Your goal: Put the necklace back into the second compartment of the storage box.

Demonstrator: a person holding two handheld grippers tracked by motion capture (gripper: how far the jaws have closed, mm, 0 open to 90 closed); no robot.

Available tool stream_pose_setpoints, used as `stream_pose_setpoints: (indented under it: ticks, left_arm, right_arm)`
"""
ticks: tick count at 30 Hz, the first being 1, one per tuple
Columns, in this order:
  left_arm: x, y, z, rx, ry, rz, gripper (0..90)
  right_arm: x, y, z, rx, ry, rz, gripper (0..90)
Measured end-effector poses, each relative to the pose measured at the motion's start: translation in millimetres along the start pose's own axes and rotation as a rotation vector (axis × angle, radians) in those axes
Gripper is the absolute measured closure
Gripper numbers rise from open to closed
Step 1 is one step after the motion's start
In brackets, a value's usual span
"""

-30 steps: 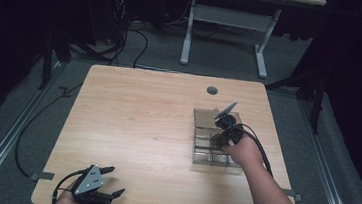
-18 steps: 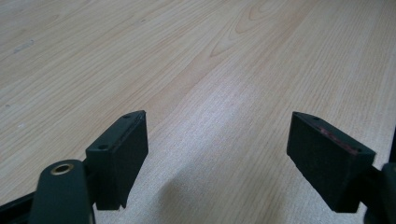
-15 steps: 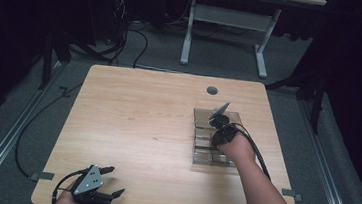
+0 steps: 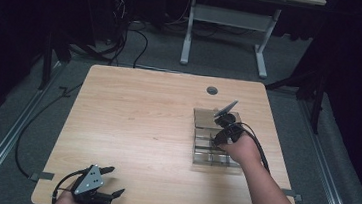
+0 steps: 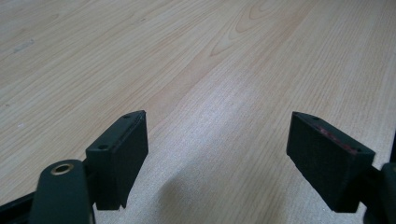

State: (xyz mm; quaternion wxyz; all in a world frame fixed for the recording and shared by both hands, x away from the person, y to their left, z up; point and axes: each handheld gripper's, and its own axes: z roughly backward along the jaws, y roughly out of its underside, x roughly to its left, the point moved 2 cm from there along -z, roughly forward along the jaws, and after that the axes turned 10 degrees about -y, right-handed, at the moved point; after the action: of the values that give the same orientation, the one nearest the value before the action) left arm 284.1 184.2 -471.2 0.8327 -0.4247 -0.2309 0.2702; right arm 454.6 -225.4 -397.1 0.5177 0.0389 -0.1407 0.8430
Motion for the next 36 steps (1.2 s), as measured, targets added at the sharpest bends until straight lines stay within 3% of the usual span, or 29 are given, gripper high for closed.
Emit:
stream_pose_setpoints:
  ticks: [5,9,17,21,29,36]
  left_arm:
    - [0.0,0.0,-0.1,-0.003,-0.001,0.001,21.2]
    - [-0.3,-0.3,-0.3,-0.001,0.001,-0.001,21.2]
    - [-0.4,-0.1,0.0,-0.008,0.001,0.000,21.2]
    - [-0.3,-0.1,0.0,-0.008,0.000,0.002,21.2]
    - [-0.2,-0.1,0.1,-0.009,-0.001,0.004,21.2]
    - [-0.4,-0.1,0.1,-0.006,0.000,-0.002,21.2]
  right_arm:
    - [2.3,9.6,9.8,-0.009,-0.013,-0.003,74.6]
    - [7.0,19.6,14.9,-0.013,-0.018,-0.034,74.6]
    - [20.4,34.7,24.9,-0.007,-0.014,-0.021,76.5]
    - [25.0,41.5,31.2,-0.035,-0.018,-0.029,77.3]
    - [28.5,58.6,30.3,-0.041,-0.024,-0.037,77.1]
    - [28.6,83.2,20.0,-0.086,-0.046,-0.027,73.0]
